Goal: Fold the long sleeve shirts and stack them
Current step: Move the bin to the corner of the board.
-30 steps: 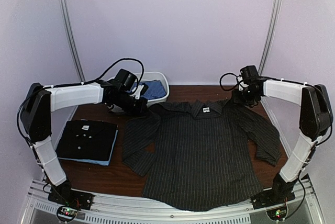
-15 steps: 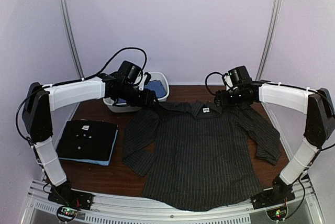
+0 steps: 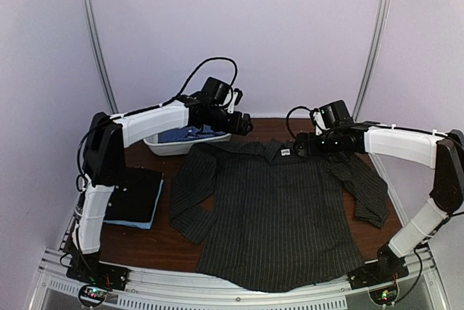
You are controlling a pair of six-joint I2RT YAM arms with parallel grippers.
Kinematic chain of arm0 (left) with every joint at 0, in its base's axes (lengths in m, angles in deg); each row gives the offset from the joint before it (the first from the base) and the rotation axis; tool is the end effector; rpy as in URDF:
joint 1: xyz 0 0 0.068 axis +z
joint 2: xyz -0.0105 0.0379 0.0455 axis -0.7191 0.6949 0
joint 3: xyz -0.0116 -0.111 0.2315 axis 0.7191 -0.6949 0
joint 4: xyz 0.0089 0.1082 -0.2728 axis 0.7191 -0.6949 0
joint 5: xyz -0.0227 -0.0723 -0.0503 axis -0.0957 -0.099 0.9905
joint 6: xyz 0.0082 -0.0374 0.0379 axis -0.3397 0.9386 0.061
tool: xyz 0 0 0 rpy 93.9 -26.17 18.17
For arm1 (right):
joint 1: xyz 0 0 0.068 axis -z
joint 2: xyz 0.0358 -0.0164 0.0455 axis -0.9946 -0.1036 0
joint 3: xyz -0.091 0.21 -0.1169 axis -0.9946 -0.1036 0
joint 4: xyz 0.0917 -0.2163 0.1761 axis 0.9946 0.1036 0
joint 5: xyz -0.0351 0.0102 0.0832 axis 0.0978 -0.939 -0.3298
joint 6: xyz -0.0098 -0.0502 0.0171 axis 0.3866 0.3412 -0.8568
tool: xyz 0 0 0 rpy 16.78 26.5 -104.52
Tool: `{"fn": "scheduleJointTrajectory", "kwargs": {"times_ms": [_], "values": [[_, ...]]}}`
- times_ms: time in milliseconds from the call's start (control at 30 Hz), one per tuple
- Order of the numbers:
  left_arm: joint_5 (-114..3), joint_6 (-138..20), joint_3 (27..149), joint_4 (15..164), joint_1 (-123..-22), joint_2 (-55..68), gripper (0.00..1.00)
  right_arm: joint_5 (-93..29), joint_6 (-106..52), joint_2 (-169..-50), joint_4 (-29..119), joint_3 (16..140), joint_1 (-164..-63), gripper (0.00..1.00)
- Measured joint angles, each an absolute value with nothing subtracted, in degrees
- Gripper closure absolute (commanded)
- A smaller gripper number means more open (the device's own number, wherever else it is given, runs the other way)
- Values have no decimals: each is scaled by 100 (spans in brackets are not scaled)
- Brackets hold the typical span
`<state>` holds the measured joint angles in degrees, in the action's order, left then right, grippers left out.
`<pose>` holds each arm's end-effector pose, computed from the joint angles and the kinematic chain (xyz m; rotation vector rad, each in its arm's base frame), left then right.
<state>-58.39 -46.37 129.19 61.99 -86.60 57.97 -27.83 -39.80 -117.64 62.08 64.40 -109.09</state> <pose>0.4079 -0.3542 0.2338 0.3800 2.3141 -0.6953 0.3355 0.1589 0.2096 -0.1389 2.3872 0.4383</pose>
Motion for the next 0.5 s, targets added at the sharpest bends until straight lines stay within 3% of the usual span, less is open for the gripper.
{"fn": "scheduleJointTrajectory", "kwargs": {"times_ms": [300, 500], "values": [[-5992, -4482, 14816, 6372, -8660, 7465, 7, -2787, -4175, -10855, 6050, 5906, -10911, 0], [-6386, -3826, 14960, 6496, -8636, 7987, 7, -2811, -4301, -10553, 6037, 5749, -10911, 0]]}}
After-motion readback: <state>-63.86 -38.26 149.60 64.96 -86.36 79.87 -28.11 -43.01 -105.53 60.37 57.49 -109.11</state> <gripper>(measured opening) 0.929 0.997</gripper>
